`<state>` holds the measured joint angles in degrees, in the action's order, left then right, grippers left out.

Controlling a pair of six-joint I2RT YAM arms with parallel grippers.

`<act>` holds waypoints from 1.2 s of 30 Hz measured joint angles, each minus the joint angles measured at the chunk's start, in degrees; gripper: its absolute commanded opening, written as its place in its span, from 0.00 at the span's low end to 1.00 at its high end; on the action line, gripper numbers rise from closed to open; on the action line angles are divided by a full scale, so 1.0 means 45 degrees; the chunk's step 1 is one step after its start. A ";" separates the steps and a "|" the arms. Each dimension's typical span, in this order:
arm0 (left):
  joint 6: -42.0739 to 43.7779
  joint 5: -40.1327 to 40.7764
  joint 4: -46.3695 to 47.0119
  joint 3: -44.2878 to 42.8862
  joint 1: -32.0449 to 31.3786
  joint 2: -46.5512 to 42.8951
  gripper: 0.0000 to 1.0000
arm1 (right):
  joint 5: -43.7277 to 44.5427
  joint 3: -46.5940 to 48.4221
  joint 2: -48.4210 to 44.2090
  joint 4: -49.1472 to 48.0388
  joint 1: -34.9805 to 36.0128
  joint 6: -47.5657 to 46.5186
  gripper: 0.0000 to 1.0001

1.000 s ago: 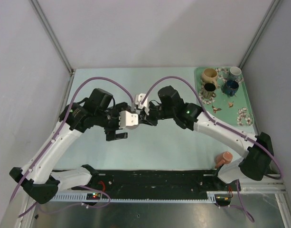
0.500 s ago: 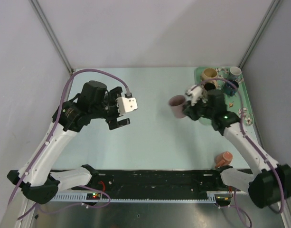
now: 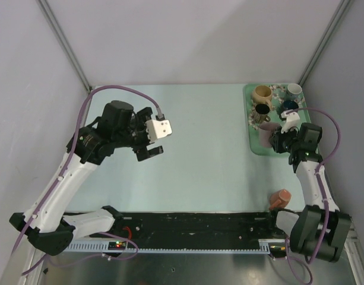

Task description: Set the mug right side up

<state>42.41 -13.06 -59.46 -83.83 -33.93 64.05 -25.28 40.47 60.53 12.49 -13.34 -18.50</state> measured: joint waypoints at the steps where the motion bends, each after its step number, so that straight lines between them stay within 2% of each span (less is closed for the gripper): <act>1: 0.0000 0.0005 0.0039 0.0029 0.0005 0.0000 1.00 | -0.0126 -0.0034 0.0306 -0.0219 -0.0112 0.0000 0.00; 11: -0.0005 0.0136 0.0155 0.0058 0.0107 0.0005 1.00 | -0.0763 0.0063 0.3560 -0.2560 0.0287 -0.0209 0.00; 14: 0.0000 0.0199 0.0160 0.0058 0.0151 0.0010 1.00 | -0.0826 0.0180 0.3920 -0.3011 0.0549 -0.0379 0.00; 16: 0.0000 0.0204 0.0165 0.0058 0.0185 0.0015 1.00 | -0.0869 0.0185 0.4051 -0.3143 0.0617 -0.0461 0.08; 19: 0.0005 0.0209 0.0189 0.0058 0.0243 0.0015 1.00 | -0.0758 0.0272 0.4090 -0.3060 0.0583 -0.0641 0.35; 21: 0.0005 0.0204 0.0238 0.0058 0.0272 0.0015 1.00 | -0.0568 0.0325 0.4090 -0.2880 0.0583 -0.0738 0.48; 26: 0.0005 0.0194 0.0325 0.0058 0.0301 0.0015 1.00 | 0.0389 0.0393 0.3983 -0.1972 0.0559 -0.0884 0.63; 27: 0.0005 0.0189 0.0335 0.0058 0.0306 0.0015 1.00 | 0.0675 0.0393 0.3905 -0.1734 0.0544 -0.0850 0.72; 29: 0.0010 0.0185 0.0340 0.0058 0.0311 0.0015 0.99 | 0.1161 0.0393 0.3648 -0.1375 0.0520 -0.0816 0.80; 31: 0.0005 0.0175 0.0340 0.0058 0.0311 0.0015 1.00 | 0.1617 0.0393 0.3225 -0.1161 0.0505 -0.0675 0.94; 36: -0.0010 0.0087 0.0350 0.0092 0.0321 -0.0005 1.00 | 0.3026 0.0471 0.1564 -0.0379 0.0525 0.0107 0.99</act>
<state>42.37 -12.67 -57.89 -83.42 -32.49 64.03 -11.66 42.59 67.57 10.79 -10.98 -18.02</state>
